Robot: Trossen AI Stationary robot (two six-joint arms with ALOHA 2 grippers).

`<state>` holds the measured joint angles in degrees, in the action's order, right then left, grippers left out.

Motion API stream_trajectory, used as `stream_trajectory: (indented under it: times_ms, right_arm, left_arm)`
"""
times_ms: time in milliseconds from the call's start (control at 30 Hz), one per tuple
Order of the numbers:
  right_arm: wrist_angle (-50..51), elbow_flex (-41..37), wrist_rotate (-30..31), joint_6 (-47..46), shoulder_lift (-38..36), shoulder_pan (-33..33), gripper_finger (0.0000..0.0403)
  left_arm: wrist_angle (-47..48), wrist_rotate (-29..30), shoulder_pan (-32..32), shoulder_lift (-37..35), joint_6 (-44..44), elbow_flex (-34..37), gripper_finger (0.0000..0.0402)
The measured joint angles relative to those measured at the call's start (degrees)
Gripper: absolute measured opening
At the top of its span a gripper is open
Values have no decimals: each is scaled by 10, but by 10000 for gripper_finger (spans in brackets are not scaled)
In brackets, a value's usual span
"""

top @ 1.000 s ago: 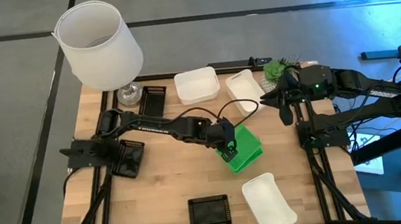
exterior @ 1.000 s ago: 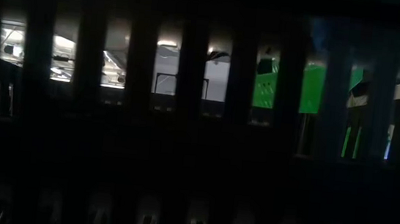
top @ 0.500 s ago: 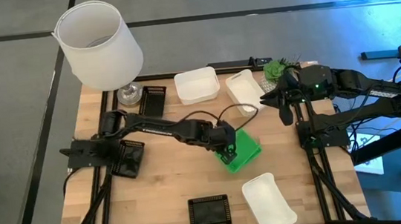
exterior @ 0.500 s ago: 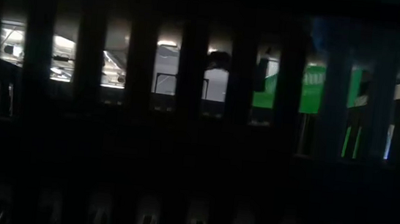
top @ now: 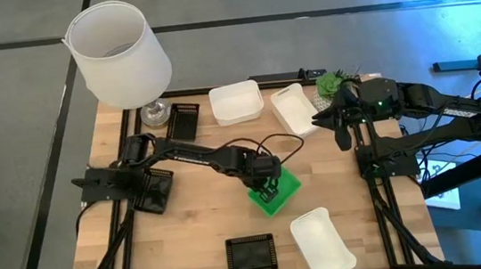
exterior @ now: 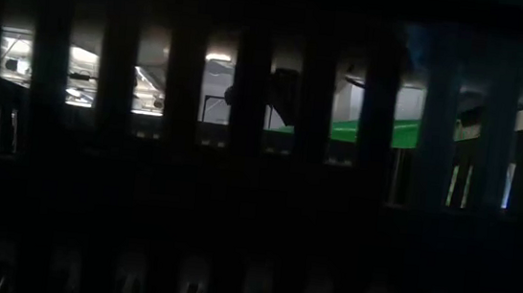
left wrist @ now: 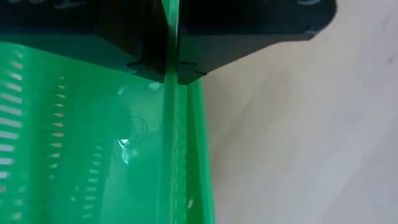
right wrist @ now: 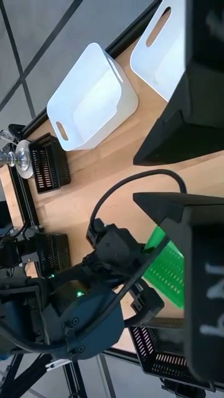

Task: Stack baskets by color
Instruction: Stack the bottom green bin on the top green bins

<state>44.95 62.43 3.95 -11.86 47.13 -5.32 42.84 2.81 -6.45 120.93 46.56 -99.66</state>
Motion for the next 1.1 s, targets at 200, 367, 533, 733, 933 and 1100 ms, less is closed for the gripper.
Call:
stream_trajectory:
  times_ms: [200, 367, 533, 733, 933, 1100]
  right_arm:
    - [0, 0, 0, 1, 0, 0, 79]
    - [0, 0, 0, 2, 0, 0, 79]
    - [1, 0, 0, 4, 0, 0, 79]
    - [2, 0, 0, 3, 0, 0, 79]
    - [2, 0, 0, 2, 0, 0, 79]
    - [3, 0, 0, 2, 0, 0, 79]
  left_arm:
    - [13, -41, 0, 0, 11, 0, 2]
    - [12, -43, 1, -1, 10, 0, 24]
    - [12, -42, 7, -1, 24, 0, 62]
    - [11, -44, 20, -1, 24, 0, 86]
    - [17, -29, 18, -16, 8, -26, 83]
    - [39, -34, 12, -18, -29, -55, 86]
